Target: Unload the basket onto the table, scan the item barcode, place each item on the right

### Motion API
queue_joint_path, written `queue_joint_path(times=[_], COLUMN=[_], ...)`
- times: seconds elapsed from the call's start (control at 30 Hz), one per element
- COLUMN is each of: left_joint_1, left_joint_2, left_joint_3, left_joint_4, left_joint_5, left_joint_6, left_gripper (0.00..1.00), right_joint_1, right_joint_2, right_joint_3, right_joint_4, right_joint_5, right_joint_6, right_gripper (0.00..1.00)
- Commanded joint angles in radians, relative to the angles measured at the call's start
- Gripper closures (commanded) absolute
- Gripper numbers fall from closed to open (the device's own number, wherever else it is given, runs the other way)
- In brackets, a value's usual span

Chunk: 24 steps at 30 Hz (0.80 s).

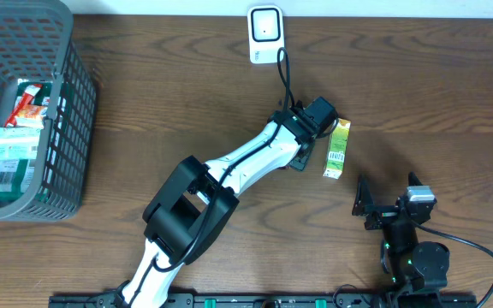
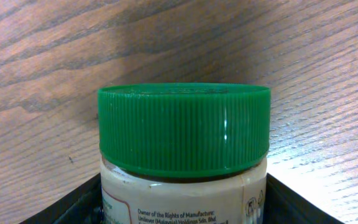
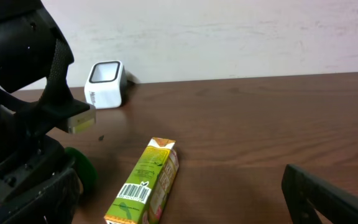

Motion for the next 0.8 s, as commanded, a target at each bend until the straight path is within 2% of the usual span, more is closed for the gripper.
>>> queue_joint_path(times=[0.0, 0.1, 0.3, 0.33, 0.5, 0.77], left_joint_1=[0.008, 0.014, 0.036, 0.046, 0.068, 0.085], left_joint_2=[-0.011, -0.019, -0.019, -0.019, -0.019, -0.019], left_joint_3=[0.016, 0.038, 0.039, 0.039, 0.039, 0.039], left_joint_4=[-0.005, 0.006, 0.018, 0.035, 0.075, 0.088], left_joint_5=[0.096, 0.208, 0.321, 0.388, 0.510, 0.537], left_joint_6=[-0.049, -0.112, -0.225, -0.252, -0.296, -0.321], left_gripper=[0.31, 0.31, 0.31, 0.31, 0.31, 0.31], right_joint_1=[0.007, 0.007, 0.007, 0.007, 0.007, 0.007], right_joint_2=[-0.005, -0.005, -0.005, -0.005, -0.004, -0.004], right_joint_3=[-0.001, -0.001, -0.001, -0.001, -0.001, -0.001], right_joint_4=[-0.004, -0.004, -0.004, -0.004, -0.004, -0.004], right_joint_5=[-0.001, -0.001, -0.001, -0.001, -0.001, -0.001], right_joint_6=[0.012, 0.012, 0.012, 0.012, 0.012, 0.012], right_gripper=[0.01, 0.01, 0.01, 0.01, 0.01, 0.01])
